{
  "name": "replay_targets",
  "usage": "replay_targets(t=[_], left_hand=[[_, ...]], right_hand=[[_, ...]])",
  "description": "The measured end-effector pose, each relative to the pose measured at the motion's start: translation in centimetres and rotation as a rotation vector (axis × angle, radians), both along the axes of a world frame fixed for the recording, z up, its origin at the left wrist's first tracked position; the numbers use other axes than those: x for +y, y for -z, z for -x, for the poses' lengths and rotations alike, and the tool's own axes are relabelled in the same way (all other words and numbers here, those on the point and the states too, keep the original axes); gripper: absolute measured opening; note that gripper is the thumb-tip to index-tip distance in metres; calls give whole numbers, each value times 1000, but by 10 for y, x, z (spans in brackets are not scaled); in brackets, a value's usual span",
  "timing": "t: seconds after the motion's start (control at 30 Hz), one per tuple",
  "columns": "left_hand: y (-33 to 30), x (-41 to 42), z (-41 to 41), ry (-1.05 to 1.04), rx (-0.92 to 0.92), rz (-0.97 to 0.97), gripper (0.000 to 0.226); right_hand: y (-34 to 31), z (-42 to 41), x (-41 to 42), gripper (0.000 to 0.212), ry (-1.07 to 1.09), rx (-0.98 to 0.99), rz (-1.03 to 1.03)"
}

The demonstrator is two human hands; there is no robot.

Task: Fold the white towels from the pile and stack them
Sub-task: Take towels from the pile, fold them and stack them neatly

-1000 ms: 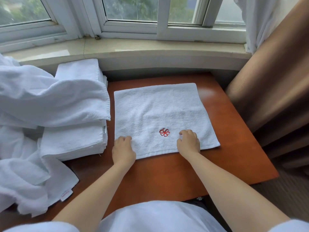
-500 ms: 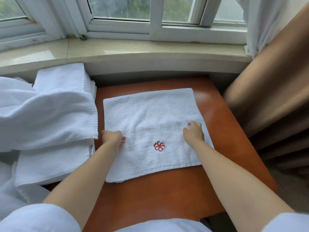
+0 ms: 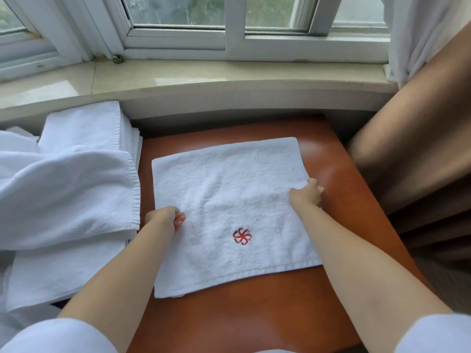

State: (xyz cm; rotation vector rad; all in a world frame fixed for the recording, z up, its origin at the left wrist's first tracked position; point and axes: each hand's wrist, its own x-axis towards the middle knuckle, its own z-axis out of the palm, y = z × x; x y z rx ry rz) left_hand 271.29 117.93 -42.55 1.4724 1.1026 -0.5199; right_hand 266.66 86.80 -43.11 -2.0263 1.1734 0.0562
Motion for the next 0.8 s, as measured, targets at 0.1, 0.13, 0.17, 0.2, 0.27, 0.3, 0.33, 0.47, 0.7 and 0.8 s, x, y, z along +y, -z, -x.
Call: replay_targets(t=[0.1,0.13,0.17,0.2,0.27,0.3,0.33,0.47,0.7,0.8], left_hand=[[-5,2,-3,9,4,22,25],[-6,2,-3,12,11,46,27],[-9,3,-3,11,23,78,28],[-12,3,-3,11,36,112,28],[-19,3,-1,18,50,160,25],[-22,2,1,15,49,174,23],[-24,1,3,11,46,188,22],[-25,-7,12,9,30,210,16],[-27,-16,10,-43,-120,-15,31],[-41,-14,14,-46,-205,-35,32]], right_hand=[[-6,-9,-10,56,84,9,-66],[-7,-12,-12,58,101,27,-66],[-8,-13,-14,58,115,42,-63],[-7,-15,-15,58,132,50,-63],[-5,-17,-14,53,185,49,-123],[-4,-16,-12,48,210,35,-177],[-3,-16,-10,40,223,19,-226],[-4,-11,-2,17,257,-68,-311],[-31,-1,0,30,381,-347,-475],[-49,5,-3,43,418,-414,-507]])
